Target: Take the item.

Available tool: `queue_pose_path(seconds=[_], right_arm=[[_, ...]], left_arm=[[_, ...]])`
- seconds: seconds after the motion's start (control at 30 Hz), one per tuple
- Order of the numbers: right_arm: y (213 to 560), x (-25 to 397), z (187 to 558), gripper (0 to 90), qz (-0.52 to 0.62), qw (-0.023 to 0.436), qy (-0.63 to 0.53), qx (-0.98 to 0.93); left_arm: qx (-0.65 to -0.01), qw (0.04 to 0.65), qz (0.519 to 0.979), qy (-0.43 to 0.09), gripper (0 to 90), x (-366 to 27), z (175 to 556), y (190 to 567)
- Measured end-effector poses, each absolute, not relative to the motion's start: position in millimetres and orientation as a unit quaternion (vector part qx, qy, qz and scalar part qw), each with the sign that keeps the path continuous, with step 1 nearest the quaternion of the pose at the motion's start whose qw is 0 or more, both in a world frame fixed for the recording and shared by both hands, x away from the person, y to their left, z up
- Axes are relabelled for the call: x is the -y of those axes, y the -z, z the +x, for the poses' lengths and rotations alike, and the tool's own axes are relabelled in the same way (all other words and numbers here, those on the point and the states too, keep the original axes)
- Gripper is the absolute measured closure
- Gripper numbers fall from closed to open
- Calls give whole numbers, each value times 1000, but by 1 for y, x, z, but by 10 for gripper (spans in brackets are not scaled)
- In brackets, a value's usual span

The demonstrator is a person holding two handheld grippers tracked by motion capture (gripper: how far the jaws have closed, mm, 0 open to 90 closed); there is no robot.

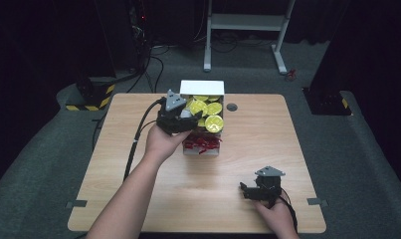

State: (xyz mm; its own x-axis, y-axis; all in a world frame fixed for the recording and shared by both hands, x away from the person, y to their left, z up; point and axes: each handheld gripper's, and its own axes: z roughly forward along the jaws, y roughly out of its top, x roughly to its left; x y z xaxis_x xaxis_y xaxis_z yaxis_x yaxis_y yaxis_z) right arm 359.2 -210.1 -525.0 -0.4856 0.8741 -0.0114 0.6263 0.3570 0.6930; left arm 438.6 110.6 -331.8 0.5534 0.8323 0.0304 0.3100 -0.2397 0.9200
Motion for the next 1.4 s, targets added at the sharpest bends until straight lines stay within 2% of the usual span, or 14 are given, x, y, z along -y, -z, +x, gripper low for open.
queue_pose_path(seconds=[0.3,0.5,0.63,0.9,1.03,1.4], right_arm=[[525,210,359,78,471,192,-319,-799],[525,210,359,78,471,192,-319,-799],[525,210,359,78,471,193,-320,-799],[525,210,359,78,471,192,-320,-799],[525,210,359,78,470,193,-320,-800],[525,210,359,79,471,192,-321,-799]], left_arm=[[-366,495,740,-273,332,-104,435,328],[-368,477,746,-284,267,-97,440,328],[-368,465,751,-290,260,-92,444,334],[-367,464,743,-312,318,-89,443,336],[-365,466,743,-311,377,-90,441,337],[-371,489,734,-290,385,-95,441,334]])
